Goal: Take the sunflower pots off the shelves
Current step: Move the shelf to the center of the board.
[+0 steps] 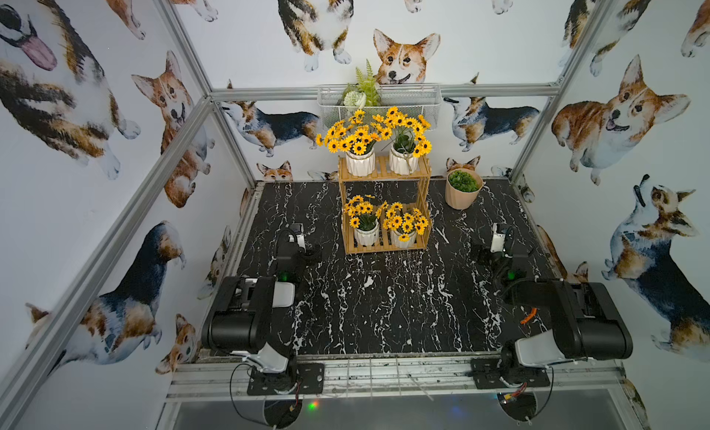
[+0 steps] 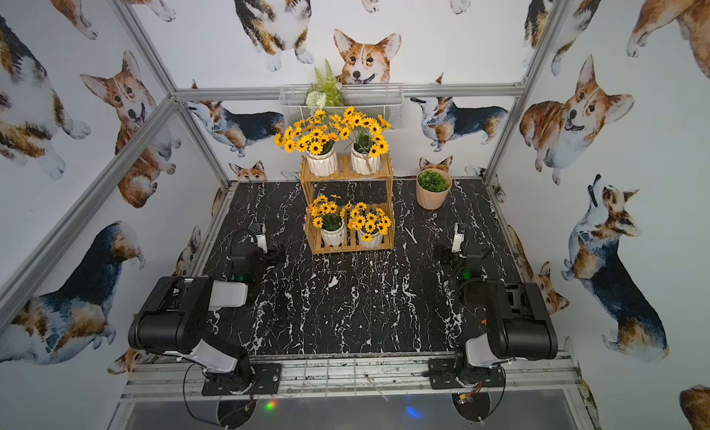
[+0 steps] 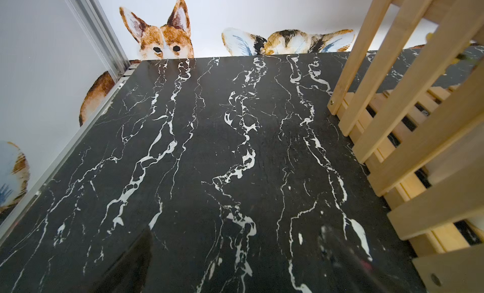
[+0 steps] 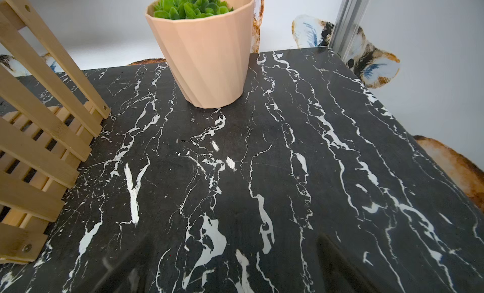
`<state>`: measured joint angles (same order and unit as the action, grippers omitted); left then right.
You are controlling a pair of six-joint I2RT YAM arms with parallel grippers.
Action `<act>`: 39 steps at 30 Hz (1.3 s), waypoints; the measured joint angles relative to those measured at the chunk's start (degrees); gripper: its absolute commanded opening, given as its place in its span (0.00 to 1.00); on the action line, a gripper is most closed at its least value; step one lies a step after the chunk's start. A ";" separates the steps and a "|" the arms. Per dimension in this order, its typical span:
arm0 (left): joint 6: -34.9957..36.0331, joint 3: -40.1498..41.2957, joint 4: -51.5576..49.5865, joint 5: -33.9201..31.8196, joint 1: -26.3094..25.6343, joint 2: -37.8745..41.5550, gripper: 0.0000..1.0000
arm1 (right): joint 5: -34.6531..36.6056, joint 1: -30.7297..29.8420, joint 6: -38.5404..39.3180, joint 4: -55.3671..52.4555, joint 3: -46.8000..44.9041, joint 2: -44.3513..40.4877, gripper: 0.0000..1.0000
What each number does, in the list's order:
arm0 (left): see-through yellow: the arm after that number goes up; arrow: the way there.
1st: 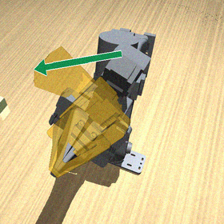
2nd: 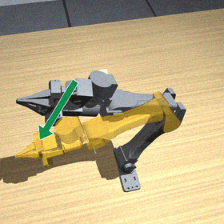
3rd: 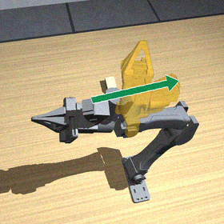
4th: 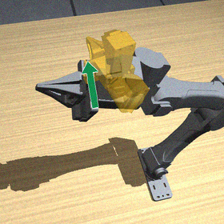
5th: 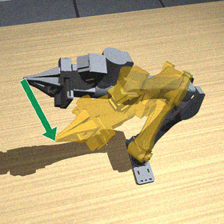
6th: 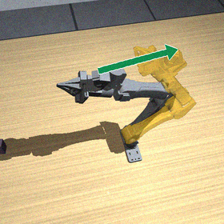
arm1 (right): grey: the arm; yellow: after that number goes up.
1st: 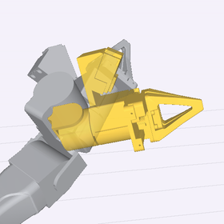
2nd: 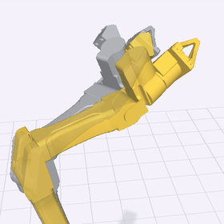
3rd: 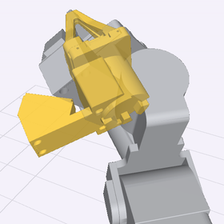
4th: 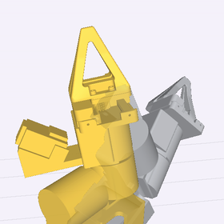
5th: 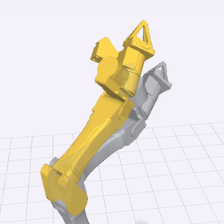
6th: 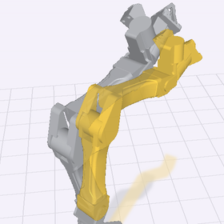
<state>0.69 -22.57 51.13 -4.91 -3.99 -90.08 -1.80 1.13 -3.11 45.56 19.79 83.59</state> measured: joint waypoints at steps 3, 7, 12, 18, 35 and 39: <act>-0.02 0.00 0.00 0.04 0.02 0.00 1.00 | 0.00 0.00 -0.02 0.00 -0.04 -0.07 0.99; -0.04 0.00 -0.02 0.04 0.17 0.00 1.00 | 0.00 -0.02 -0.02 0.00 -0.11 -0.07 0.99; -0.04 0.00 -0.04 0.26 0.22 0.00 1.00 | -0.17 0.04 -0.02 0.00 -0.15 -0.07 0.99; -0.04 0.00 -0.04 0.35 0.22 0.00 1.00 | -0.90 0.48 -0.22 0.00 -0.15 -0.07 0.99; -0.04 0.00 -0.04 0.46 0.22 0.00 1.00 | -1.27 0.52 -0.50 0.22 -0.63 -0.26 0.99; -0.04 0.00 -0.04 0.46 0.22 0.00 1.00 | -1.25 0.55 -1.27 2.56 -3.93 -1.36 0.99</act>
<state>0.64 -22.57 51.09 -4.45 -3.77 -90.08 -3.05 1.67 -4.38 48.12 15.86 82.24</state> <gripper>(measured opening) 0.998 0.994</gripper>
